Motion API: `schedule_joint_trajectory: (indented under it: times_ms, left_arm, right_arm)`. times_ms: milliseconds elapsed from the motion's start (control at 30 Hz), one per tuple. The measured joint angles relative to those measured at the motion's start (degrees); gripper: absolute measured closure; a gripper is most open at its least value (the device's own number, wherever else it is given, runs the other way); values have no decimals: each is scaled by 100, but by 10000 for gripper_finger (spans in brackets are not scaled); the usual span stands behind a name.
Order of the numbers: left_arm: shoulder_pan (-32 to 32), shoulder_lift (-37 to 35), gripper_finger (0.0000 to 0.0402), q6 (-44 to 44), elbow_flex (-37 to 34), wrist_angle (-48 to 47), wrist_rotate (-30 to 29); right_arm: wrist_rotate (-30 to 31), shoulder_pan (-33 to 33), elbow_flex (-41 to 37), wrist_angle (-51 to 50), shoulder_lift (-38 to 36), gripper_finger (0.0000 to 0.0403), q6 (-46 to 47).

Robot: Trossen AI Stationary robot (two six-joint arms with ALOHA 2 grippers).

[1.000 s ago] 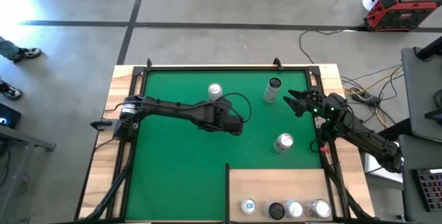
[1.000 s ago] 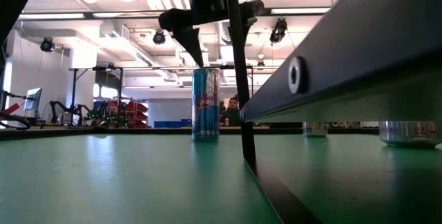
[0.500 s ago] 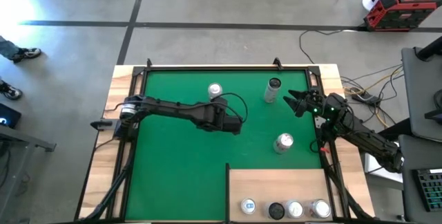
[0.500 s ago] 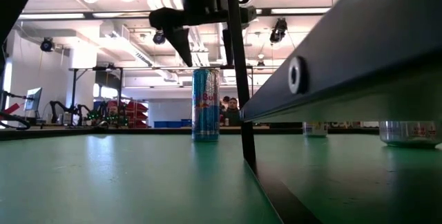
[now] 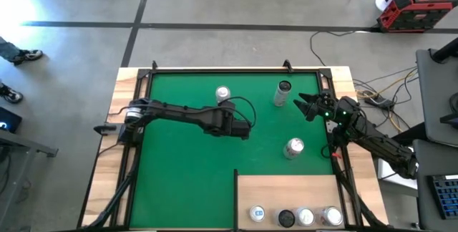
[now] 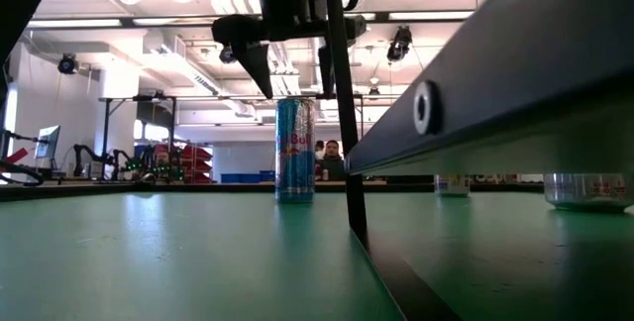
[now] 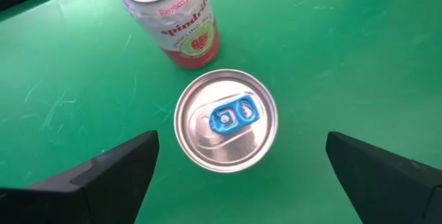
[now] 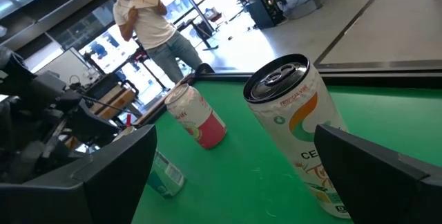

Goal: Place canned beverage on shelf
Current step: Move the blue soda can near the shelf

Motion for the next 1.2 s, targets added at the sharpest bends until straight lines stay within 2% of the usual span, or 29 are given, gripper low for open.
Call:
schedule_joint_trajectory:
  times_ms: [467, 867, 1200]
  left_arm:
    - [77, 7, 2, -48, -226, 185, 33]
    - [138, 416, 3, 63, -234, 221, 66]
    - [205, 450, 56, 190, -234, 228, 50]
  right_arm:
    - [-1, -1, 0, 0, 0, 19, 1]
    - [1, 0, 0, 0, 0, 19, 0]
    - [1, -1, 0, 0, 0, 19, -1]
